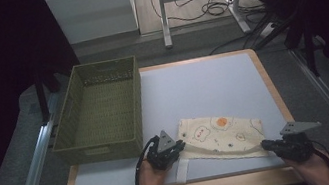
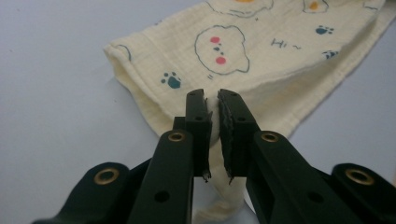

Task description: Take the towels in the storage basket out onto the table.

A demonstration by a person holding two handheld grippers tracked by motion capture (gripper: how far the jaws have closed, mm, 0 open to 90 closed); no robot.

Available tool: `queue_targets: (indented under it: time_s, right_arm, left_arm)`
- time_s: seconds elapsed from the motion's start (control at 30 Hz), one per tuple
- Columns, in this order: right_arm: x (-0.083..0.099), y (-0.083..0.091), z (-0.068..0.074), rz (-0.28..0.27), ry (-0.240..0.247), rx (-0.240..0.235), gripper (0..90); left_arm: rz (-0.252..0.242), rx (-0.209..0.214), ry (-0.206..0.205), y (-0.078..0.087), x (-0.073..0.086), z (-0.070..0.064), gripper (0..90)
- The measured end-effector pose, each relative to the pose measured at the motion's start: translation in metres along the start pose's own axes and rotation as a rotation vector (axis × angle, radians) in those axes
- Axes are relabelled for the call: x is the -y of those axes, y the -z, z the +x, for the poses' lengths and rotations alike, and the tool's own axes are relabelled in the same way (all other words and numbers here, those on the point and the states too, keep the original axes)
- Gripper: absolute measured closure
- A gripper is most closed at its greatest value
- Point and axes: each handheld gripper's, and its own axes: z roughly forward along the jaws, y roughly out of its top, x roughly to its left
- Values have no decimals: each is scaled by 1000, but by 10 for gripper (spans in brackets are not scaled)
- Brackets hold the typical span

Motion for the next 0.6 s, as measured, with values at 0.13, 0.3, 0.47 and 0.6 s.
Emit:
queue_targets:
  time_s: [0.13, 0.3, 0.47, 0.6]
  right_arm:
    - [5, 6, 0, -2, -20, -23, 794]
    - [2, 20, 0, -24, -16, -13, 748]
    - [-6, 24, -2, -43, -15, -8, 729]
    - [-6, 14, 3, -30, -11, -35, 726]
  left_arm:
    - [4, 21, 6, 8, 5, -3, 724]
    - [-3, 22, 21, 21, 3, -1, 620]
    - [-7, 76, 52, 18, 1, 3, 619]
    - [-6, 120, 88, 7, 2, 5, 656]
